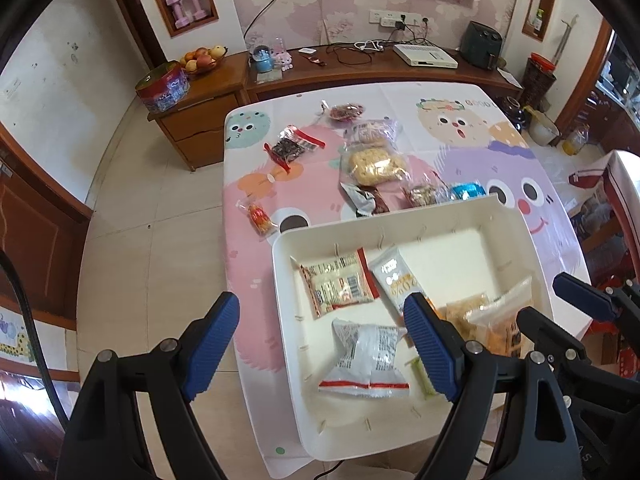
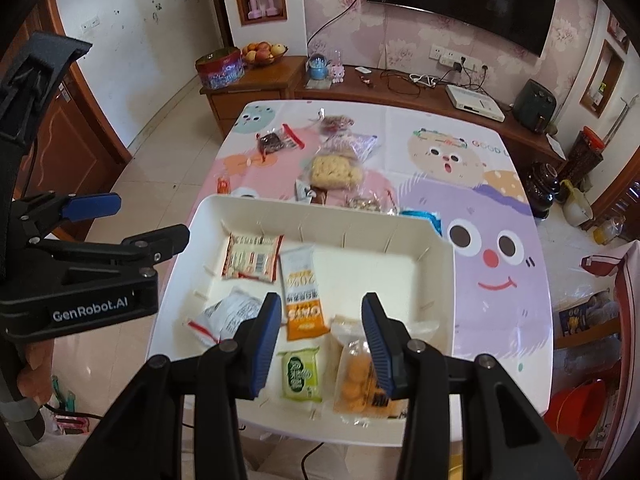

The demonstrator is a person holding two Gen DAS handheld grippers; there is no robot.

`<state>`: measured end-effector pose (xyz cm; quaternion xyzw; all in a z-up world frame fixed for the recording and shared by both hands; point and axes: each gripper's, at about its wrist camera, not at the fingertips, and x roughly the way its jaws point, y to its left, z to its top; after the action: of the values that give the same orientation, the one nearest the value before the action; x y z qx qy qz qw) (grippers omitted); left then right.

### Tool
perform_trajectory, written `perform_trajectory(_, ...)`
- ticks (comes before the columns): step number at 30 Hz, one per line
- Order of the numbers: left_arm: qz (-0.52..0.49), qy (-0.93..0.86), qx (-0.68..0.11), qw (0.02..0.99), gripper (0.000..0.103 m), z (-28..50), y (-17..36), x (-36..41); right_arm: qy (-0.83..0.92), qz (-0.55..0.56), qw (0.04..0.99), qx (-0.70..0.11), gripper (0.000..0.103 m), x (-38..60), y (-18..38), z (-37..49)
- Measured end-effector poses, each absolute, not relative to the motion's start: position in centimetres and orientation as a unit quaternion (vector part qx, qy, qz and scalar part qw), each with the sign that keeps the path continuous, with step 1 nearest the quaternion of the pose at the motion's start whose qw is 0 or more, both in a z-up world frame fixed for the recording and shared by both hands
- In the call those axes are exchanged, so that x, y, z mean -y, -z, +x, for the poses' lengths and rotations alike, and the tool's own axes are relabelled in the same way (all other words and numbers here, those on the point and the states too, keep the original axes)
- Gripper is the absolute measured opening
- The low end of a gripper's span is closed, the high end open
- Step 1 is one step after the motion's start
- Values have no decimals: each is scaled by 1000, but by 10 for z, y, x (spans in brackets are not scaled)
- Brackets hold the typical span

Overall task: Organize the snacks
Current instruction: 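Move both tools back over the snack pile toward the next snacks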

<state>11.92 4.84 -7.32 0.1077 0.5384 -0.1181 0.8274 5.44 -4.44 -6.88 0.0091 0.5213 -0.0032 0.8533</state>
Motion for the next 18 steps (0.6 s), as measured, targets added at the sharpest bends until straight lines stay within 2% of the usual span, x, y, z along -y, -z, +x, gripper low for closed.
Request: perform_trajectory(18,52,49,-503,861,83,209,54,-77,34,70,860,-504,42,134,56,127)
